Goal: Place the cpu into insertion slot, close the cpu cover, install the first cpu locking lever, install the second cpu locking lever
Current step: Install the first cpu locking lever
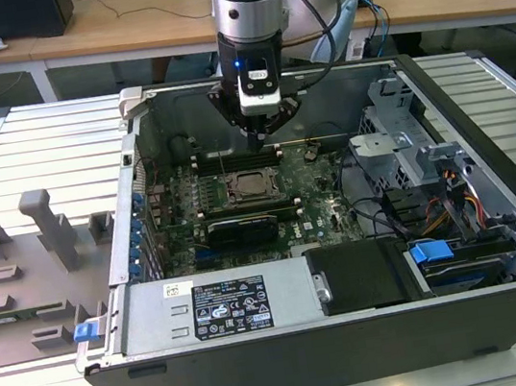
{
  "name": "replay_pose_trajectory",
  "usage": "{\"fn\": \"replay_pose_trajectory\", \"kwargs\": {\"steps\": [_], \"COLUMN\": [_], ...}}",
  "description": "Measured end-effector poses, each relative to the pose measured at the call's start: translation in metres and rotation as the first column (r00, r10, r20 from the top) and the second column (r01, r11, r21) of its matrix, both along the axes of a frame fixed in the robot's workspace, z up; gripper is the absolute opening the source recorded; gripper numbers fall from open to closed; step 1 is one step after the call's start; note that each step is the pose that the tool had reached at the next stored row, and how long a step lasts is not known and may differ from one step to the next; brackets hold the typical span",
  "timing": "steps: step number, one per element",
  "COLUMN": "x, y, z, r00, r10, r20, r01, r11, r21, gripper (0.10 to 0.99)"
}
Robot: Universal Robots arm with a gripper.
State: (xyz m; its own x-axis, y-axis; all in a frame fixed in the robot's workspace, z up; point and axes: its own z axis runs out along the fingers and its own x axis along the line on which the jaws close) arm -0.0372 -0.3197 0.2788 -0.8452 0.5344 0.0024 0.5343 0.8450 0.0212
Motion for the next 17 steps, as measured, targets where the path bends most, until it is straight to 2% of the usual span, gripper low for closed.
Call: {"fn": "replay_pose_trajectory", "kwargs": {"steps": [8, 17], "x": [0.0000, 0.0000], "y": [0.0000, 0.0000], "z": [0.0000, 0.0000], "r00": [0.9955, 0.9798], "r10": [0.095, 0.200], "r20": [0.0000, -0.0001], "r01": [-0.095, -0.200], "r11": [0.9955, 0.9798], "r21": [0.000, 0.000], "gripper": [0.106, 0.106]}}
